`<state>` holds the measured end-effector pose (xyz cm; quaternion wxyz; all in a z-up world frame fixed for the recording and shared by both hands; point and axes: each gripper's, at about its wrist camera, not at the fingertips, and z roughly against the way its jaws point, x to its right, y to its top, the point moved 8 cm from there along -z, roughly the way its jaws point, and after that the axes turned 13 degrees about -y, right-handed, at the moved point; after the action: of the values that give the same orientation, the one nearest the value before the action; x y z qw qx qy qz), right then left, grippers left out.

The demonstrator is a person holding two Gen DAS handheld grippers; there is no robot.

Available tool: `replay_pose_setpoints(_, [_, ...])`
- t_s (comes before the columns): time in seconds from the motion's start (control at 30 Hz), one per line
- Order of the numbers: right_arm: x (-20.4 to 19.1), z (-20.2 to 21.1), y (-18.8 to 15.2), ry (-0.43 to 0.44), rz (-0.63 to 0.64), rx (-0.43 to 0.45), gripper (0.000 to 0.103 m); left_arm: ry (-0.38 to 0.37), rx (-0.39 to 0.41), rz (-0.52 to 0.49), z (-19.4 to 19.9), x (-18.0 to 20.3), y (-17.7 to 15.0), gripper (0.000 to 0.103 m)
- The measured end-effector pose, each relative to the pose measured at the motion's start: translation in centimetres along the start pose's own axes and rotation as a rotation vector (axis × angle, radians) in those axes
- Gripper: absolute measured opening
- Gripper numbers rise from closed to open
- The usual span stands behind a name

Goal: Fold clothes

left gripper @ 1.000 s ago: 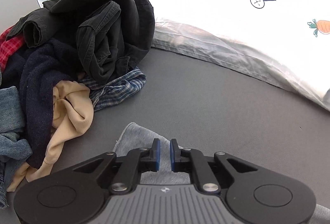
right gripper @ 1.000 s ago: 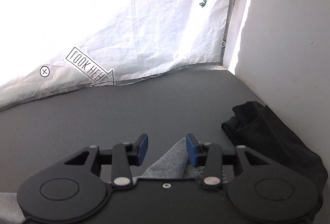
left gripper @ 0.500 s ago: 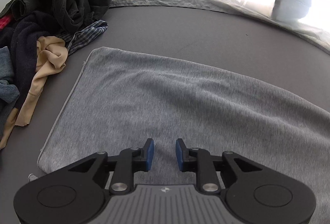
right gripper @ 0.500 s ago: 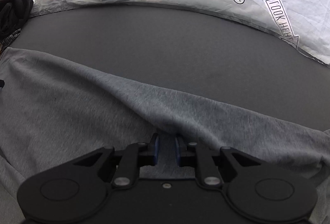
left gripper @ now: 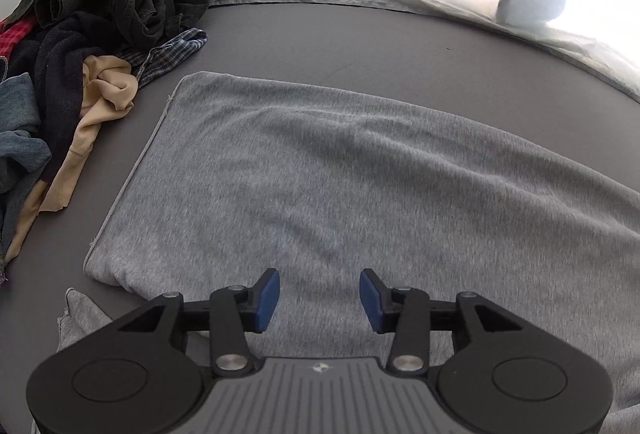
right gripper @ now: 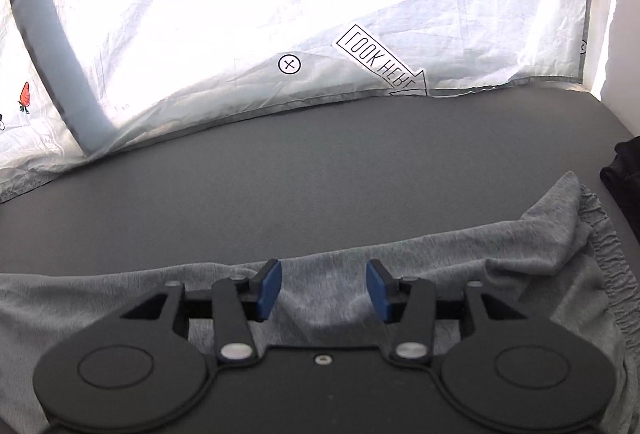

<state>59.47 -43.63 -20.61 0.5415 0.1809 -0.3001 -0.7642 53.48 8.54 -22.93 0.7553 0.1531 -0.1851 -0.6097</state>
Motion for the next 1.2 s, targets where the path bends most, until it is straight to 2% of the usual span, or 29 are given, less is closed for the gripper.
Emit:
replay_pose_setpoints(0.1, [7.6, 3.0, -3.6, -0.112, -0.167, -0.022, 0.049, -0.032, -0.018, -0.034, 1.7, 2.1, -2.8, 0.048])
replay_pose_setpoints(0.2, [15.7, 5.6, -7.1, -0.185, -0.459, -0.037, 0.060, -0.066, -0.033, -0.042, 3.2, 3.9, -5.6, 0.049])
replay_pose_setpoints(0.27, [21.5, 6.5, -10.0, -0.198, -0.731, -0.058, 0.064, -0.072, -0.031, -0.050, 4.3, 4.7, -6.9, 0.049])
replay_pose_setpoints(0.33, [25.2, 6.0, -12.5, -0.171, -0.935, -0.112, 0.065, -0.065, -0.020, -0.061, 5.5, 5.3, -8.0, 0.049])
replay_pose_setpoints(0.6, [28.3, 2.1, -15.9, 0.040, -1.273, -0.217, 0.064, -0.032, 0.018, -0.088, 9.9, 7.0, -12.1, 0.055])
replay_pose_setpoints(0.67, [28.9, 1.4, -15.9, 0.059, -1.319, -0.215, 0.064, -0.013, 0.020, -0.070, 10.6, 6.7, -13.1, 0.055])
replay_pose_setpoints(0.7, [29.2, 1.1, -15.5, 0.064, -1.327, -0.201, 0.055, -0.005, 0.020, -0.057, 10.9, 6.4, -13.5, 0.055])
replay_pose_setpoints(0.73, [29.4, 0.9, -15.3, 0.063, -1.321, -0.193, 0.035, 0.004, 0.020, -0.045, 11.2, 6.1, -14.0, 0.055])
replay_pose_setpoints(0.8, [29.8, 0.6, -14.2, 0.059, -1.258, -0.186, 0.011, 0.021, 0.019, -0.007, 11.6, 5.1, -14.9, 0.055])
replay_pose_setpoints(0.9, [30.4, 3.0, -11.6, 0.007, -1.069, -0.061, 0.008, 0.038, 0.021, 0.075, 12.1, 3.1, -16.2, 0.055])
replay_pose_setpoints(0.97, [31.3, 5.8, -9.9, -0.138, -0.829, 0.056, 0.008, 0.053, 0.022, 0.122, 12.4, 1.8, -17.0, 0.055])
replay_pose_setpoints(1.0, [31.6, 6.8, -9.5, -0.205, -0.729, 0.088, 0.008, 0.060, 0.019, 0.149, 12.6, 1.0, -17.5, 0.055])
replay_pose_setpoints(1.1, [32.3, 6.3, -10.9, -0.313, -0.553, 0.042, 0.008, 0.075, 0.004, 0.208, 12.7, -1.0, -18.7, 0.055])
replay_pose_setpoints(1.2, [32.1, 4.7, -13.0, -0.353, -0.462, -0.056, 0.011, 0.097, -0.011, 0.253, 12.7, -3.2, -19.6, 0.055])
